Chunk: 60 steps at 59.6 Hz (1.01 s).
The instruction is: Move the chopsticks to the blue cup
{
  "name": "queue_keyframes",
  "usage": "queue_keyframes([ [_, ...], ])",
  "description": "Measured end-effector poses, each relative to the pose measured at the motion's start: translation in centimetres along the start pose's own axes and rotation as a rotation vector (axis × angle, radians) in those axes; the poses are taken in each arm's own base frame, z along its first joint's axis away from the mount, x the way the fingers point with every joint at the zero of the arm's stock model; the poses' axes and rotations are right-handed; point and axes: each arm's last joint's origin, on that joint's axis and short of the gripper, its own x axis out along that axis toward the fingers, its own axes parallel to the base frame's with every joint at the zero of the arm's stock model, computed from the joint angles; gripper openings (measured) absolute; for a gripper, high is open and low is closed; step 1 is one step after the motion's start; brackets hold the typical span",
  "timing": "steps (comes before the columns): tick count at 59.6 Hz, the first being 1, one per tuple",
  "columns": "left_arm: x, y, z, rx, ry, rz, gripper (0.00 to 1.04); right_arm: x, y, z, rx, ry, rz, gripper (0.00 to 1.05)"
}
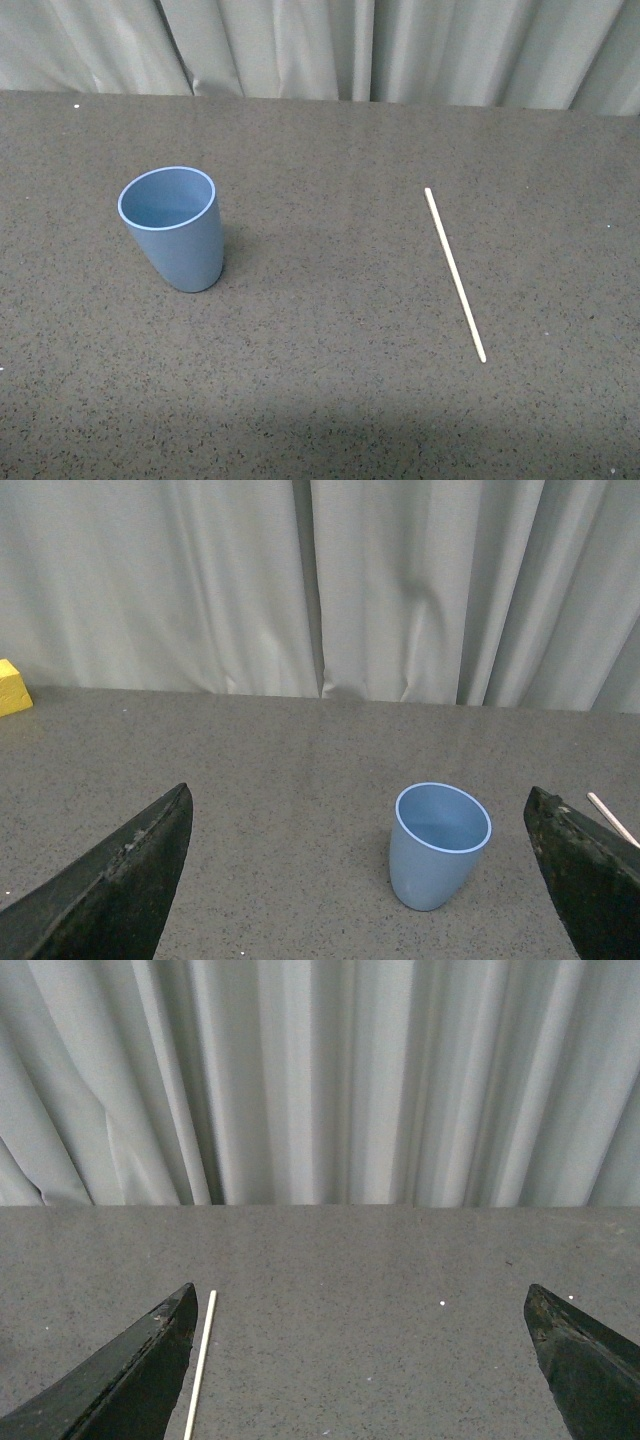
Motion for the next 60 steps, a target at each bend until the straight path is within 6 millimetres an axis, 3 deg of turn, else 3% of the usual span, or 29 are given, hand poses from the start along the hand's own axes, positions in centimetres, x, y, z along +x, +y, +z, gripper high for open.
queue_keyframes([
  [55, 0.00, 0.00, 0.00, 0.000, 0.000, 0.000, 0.98, 0.00, 0.00, 0.00, 0.000, 0.000, 0.000, 0.95],
  [60, 0.00, 0.00, 0.00, 0.000, 0.000, 0.000, 0.98, 0.23, 0.09, 0.12, -0.110, 0.002, -0.065, 0.95],
])
